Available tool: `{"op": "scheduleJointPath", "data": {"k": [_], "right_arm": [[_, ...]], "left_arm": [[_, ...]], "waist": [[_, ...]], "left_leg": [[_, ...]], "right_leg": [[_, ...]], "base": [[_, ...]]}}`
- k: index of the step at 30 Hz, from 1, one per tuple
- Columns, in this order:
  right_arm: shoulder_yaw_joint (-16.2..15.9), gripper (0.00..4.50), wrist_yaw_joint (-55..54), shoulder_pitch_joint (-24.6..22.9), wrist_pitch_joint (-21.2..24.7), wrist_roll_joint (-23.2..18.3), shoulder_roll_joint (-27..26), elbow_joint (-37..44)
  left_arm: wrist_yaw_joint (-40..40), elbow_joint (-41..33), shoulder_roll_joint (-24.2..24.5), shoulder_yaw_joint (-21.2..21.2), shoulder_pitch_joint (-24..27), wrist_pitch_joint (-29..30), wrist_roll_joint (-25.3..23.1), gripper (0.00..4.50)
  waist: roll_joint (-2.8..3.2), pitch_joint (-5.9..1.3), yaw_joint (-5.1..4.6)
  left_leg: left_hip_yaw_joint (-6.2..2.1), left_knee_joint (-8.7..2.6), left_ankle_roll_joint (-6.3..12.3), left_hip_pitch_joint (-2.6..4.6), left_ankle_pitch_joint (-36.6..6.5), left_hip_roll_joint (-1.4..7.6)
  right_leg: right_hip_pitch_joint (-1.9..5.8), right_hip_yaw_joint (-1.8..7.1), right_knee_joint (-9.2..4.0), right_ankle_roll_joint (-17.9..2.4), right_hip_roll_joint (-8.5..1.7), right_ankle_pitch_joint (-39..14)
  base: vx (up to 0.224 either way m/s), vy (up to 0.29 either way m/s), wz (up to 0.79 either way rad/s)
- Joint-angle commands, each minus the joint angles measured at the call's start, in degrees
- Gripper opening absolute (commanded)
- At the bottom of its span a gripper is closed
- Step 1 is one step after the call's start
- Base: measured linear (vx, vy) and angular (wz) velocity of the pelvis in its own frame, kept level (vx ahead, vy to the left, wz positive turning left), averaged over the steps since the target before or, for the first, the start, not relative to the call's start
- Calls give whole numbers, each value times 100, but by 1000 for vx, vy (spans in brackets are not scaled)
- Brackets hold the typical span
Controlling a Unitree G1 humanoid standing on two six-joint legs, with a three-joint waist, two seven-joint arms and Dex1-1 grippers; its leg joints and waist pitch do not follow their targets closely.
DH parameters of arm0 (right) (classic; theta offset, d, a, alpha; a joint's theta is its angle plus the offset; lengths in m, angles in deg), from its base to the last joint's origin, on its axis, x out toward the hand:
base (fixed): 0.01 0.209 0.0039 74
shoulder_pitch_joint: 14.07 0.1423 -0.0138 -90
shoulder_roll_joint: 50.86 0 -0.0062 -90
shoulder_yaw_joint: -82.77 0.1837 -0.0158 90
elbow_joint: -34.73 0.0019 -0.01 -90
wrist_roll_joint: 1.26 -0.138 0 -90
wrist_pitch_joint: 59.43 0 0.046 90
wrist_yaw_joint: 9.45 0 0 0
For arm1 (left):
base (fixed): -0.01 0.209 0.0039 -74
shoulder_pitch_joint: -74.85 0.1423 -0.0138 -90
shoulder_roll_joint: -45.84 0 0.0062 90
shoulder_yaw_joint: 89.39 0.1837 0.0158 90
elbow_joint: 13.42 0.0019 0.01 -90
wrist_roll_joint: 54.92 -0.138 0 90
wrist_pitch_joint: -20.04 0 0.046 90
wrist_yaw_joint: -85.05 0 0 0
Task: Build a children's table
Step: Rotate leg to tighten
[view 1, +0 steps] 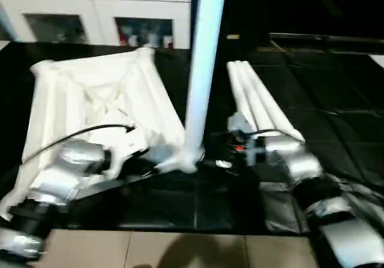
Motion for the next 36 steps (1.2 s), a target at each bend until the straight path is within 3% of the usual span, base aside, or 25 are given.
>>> {"op": "scheduleJointPath", "data": {"k": [1,5,6,15,17,22,31,36], "right_arm": [[-124,448,421,136,27,-6,-6,-122],[-211,448,681,337,24,103,-110,-385],[-215,421,690,359,18,116,-127,-423],[-297,362,691,496,-84,158,-355,-791],[-283,340,704,516,-65,143,-379,-840],[-281,285,770,595,-42,145,-447,-1018],[-173,213,621,671,-113,182,-556,-1305],[-161,202,657,612,-92,153,-591,-1284]], "left_arm": [[-309,39,62,208,-129,-278,-37,0],[-498,142,83,306,-228,-450,-81,0],[-512,147,80,316,-237,-464,-83,0],[-595,267,30,327,-287,-612,-46,0],[-609,301,35,329,-290,-644,-47,0],[-652,421,48,324,-360,-699,-58,0],[-586,592,-18,298,-400,-725,-56,0],[-461,652,-94,223,-392,-614,-34,0]], "waist": [[82,-402,-4],[60,-406,14],[65,-402,16],[107,-402,28],[88,-400,29],[123,-403,43],[114,-402,43],[98,-402,44]], "left_leg": [[61,-332,354,13,-1003,104],[55,-340,276,8,-1002,110],[53,-340,255,6,-1007,111],[42,-342,165,10,-1145,111],[44,-345,158,11,-1178,113],[38,-349,137,17,-1206,119],[39,-349,99,26,-1275,119],[45,-349,115,24,-1241,120]], "right_leg": [[362,252,-332,-1467,-398,-705],[367,258,-324,-1446,-410,-791],[363,259,-325,-1445,-415,-817],[351,262,-330,-1398,-417,-988],[351,262,-332,-1404,-416,-987],[347,262,-321,-1421,-418,-957],[345,266,-322,-1434,-417,-987],[347,269,-317,-1425,-419,-992]], "base": [[0,0,0],[0,0,0],[0,0,0],[0,0,0],[0,0,0],[0,0,0],[0,0,0],[0,0,0]]}}
